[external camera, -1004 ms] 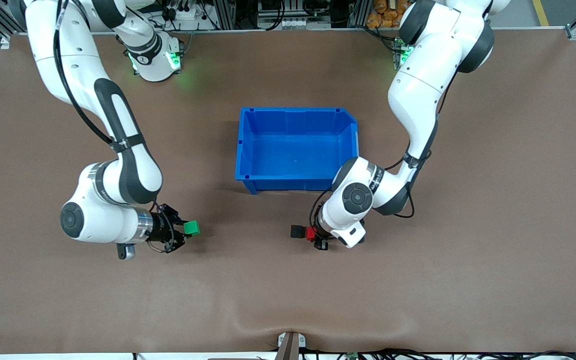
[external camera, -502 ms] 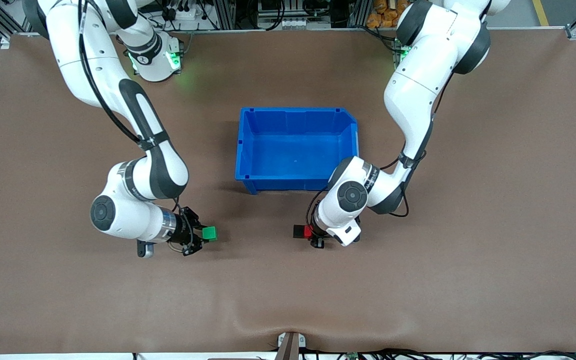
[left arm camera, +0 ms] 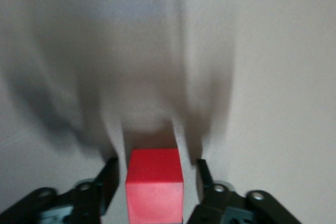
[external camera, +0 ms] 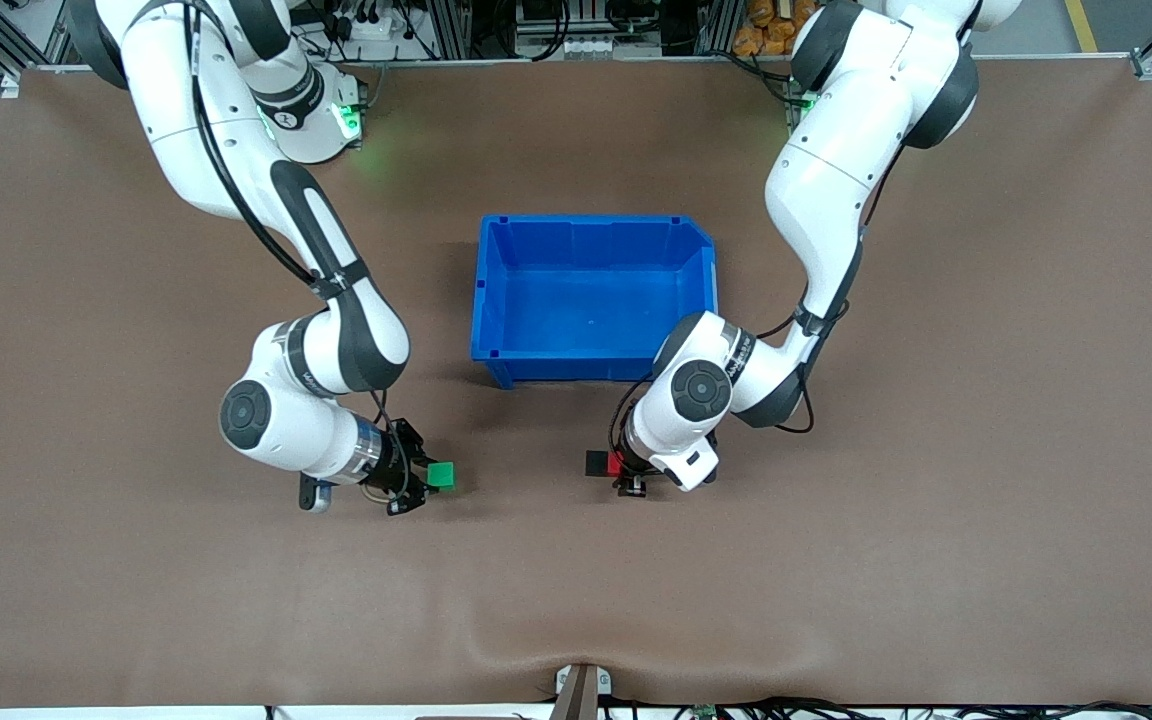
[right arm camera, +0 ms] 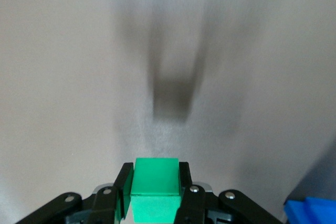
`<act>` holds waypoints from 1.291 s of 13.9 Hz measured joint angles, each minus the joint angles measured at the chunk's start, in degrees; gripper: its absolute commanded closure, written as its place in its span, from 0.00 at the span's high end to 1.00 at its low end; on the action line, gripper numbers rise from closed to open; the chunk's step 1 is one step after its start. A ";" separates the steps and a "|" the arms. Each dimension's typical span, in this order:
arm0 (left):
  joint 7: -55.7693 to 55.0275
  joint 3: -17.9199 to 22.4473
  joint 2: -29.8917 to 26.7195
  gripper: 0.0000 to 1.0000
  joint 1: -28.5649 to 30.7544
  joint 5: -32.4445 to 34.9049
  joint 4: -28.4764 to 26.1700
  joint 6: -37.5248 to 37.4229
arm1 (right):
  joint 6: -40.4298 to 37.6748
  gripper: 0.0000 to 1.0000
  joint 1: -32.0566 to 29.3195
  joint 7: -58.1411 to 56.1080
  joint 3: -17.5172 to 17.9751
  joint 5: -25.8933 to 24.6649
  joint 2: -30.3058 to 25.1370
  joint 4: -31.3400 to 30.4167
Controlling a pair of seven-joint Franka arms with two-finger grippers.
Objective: Attach green and red cubes to black cube
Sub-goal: 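Place the red cube beside the black cube, then open the left gripper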
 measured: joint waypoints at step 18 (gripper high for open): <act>15.85 4.42 -22.73 1.00 12.69 3.82 1.91 -14.97 | 8.11 0.00 9.23 18.31 0.05 0.04 11.81 12.30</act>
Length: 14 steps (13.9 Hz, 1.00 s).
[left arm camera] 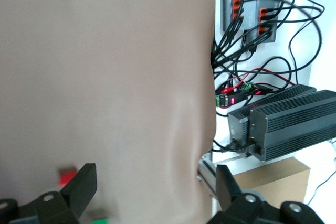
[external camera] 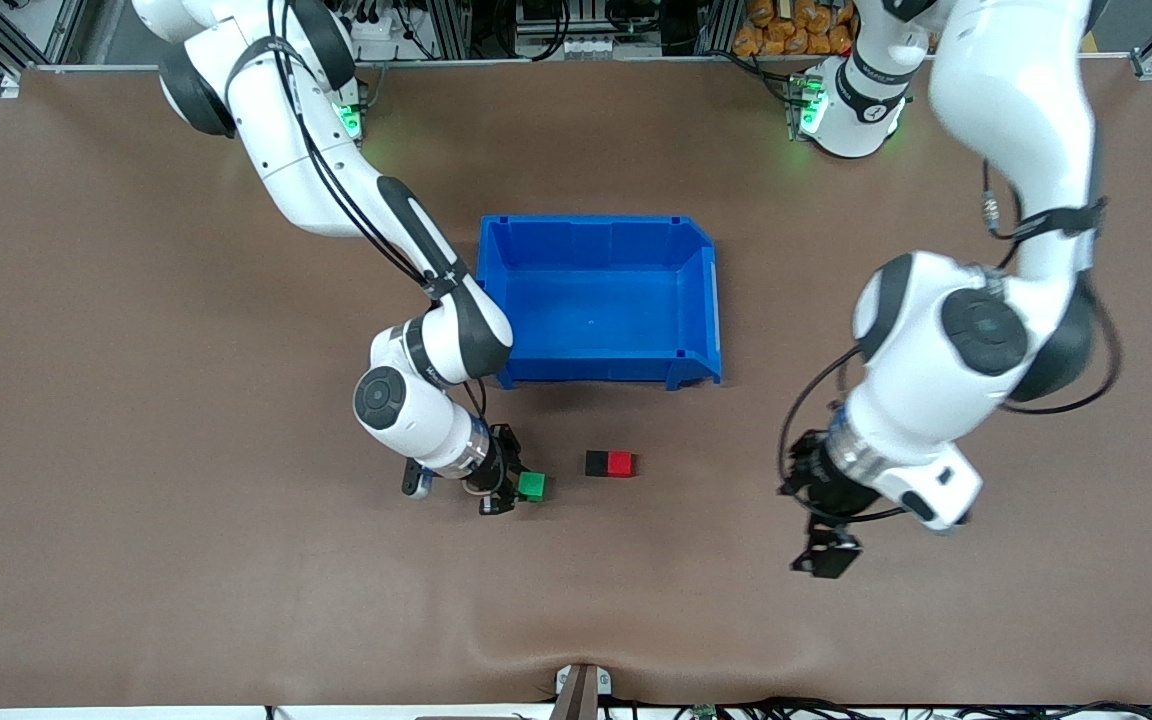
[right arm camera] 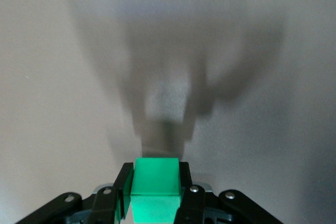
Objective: Attach green and red cubes to black cube
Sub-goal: 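Place the red cube beside the black cube, then open the left gripper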
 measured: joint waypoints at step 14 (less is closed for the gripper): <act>38.49 -0.17 -29.15 1.00 11.50 0.12 -26.19 -7.80 | 0.02 0.02 4.22 5.27 0.00 0.00 2.33 2.28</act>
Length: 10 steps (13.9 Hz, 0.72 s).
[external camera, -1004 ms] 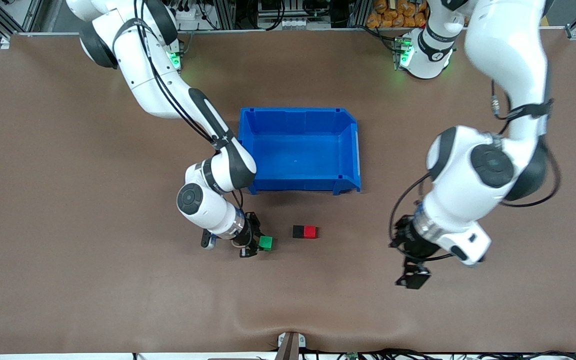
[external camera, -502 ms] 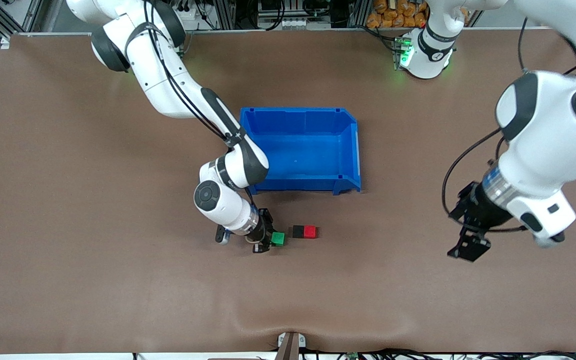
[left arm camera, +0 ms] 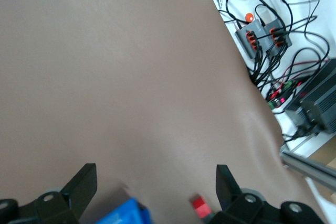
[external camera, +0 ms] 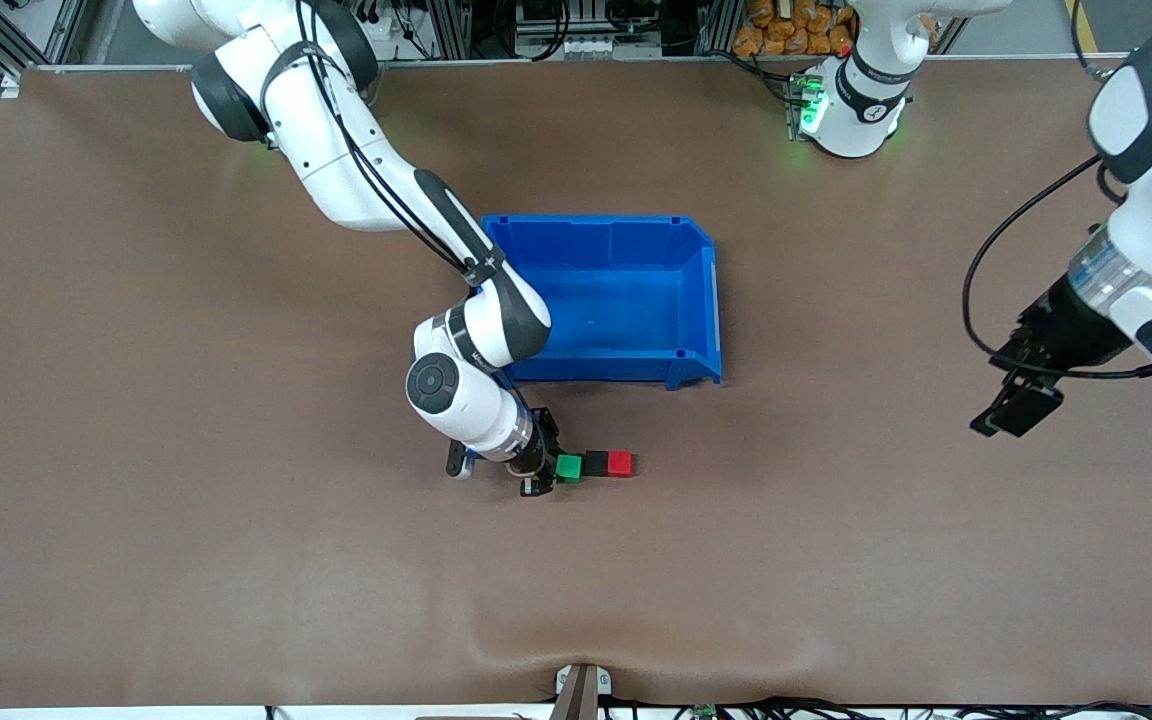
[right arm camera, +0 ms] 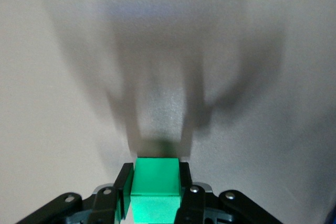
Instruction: Attach green and red cubes to black cube
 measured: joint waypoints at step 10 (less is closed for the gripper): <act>34.02 0.06 -9.95 1.00 0.22 0.00 -7.65 -12.17 | -0.08 1.00 0.76 0.12 -0.66 -0.10 0.23 0.00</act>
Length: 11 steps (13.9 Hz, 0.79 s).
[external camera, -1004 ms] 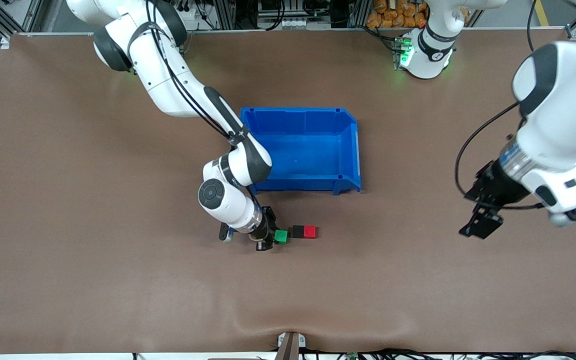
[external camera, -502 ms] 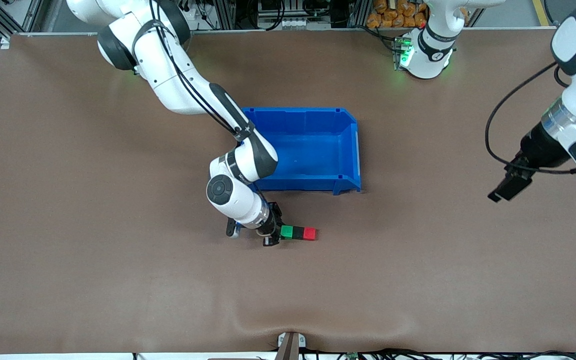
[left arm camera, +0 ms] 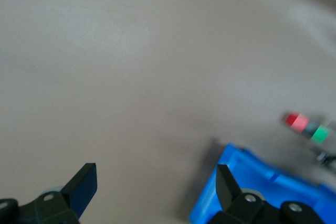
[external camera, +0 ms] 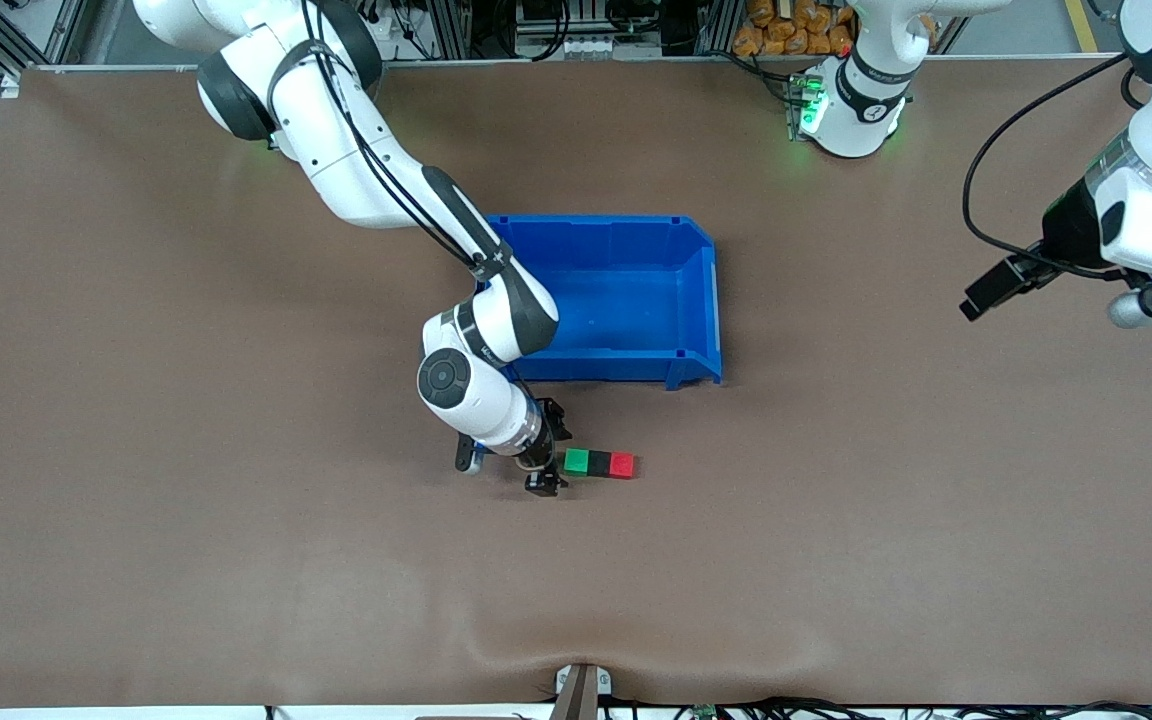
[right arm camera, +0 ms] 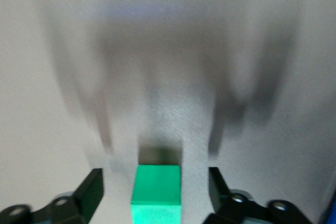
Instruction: Attach green and red cubes to black cube
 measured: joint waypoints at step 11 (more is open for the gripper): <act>27.28 -0.71 -1.47 1.00 1.59 0.27 3.88 -13.96 | 0.55 1.00 -5.81 0.18 -0.54 1.24 -0.60 1.83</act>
